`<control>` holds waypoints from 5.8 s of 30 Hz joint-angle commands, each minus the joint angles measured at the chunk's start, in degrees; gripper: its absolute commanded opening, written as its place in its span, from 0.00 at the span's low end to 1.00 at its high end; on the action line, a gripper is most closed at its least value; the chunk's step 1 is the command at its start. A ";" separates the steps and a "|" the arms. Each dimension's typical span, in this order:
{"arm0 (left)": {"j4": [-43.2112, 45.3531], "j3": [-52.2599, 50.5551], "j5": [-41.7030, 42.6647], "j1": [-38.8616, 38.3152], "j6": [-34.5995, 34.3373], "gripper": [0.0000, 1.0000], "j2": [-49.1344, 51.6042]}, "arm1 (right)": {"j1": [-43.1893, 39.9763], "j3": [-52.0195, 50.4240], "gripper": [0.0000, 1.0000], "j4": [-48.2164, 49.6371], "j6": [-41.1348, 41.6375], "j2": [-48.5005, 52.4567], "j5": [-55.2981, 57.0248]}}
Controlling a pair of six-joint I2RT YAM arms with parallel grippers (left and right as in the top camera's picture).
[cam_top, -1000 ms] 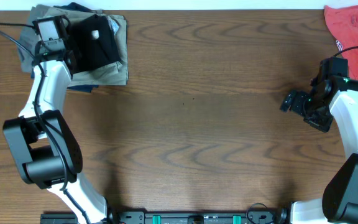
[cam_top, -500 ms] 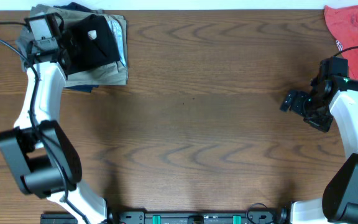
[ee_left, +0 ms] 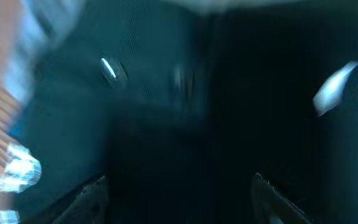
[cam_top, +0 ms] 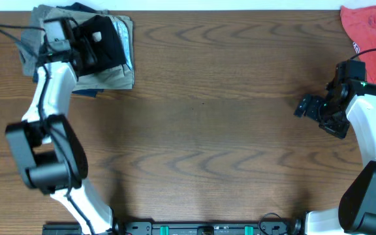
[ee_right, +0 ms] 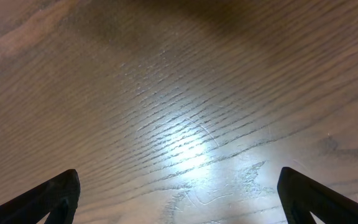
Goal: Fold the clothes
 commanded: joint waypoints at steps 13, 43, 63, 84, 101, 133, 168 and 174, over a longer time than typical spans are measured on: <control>-9.53 0.57 2.25 0.22 -2.82 0.75 -13.27 | -0.28 0.74 0.99 -0.02 -0.66 -0.83 -0.02; -35.85 -33.44 19.41 -20.11 -7.17 0.75 -55.41 | -0.28 0.74 0.99 -0.04 -0.66 -0.83 -0.02; -35.32 -37.81 19.39 -24.00 -7.23 0.98 -65.16 | -0.28 0.74 0.99 -0.02 -0.66 -0.83 -0.02; -38.64 -39.69 19.37 -23.67 -7.21 0.98 -83.80 | -0.28 0.74 0.99 -0.04 -0.66 -0.83 -0.02; -34.36 -49.27 15.93 -16.76 -0.02 0.98 -104.41 | -0.28 0.74 0.99 -0.04 -0.63 -0.83 -0.02; 21.31 -85.70 16.13 -9.27 0.81 0.98 -114.53 | -0.28 0.74 0.99 -0.04 -0.66 -0.83 -0.02; 17.09 -85.70 16.15 -9.07 0.79 0.98 -114.40 | -0.28 0.74 0.99 -0.02 -0.66 -0.83 -0.02; 17.09 -85.70 16.15 -9.07 0.79 0.98 -114.40 | -0.28 0.74 0.99 -0.04 -0.66 -0.83 -0.02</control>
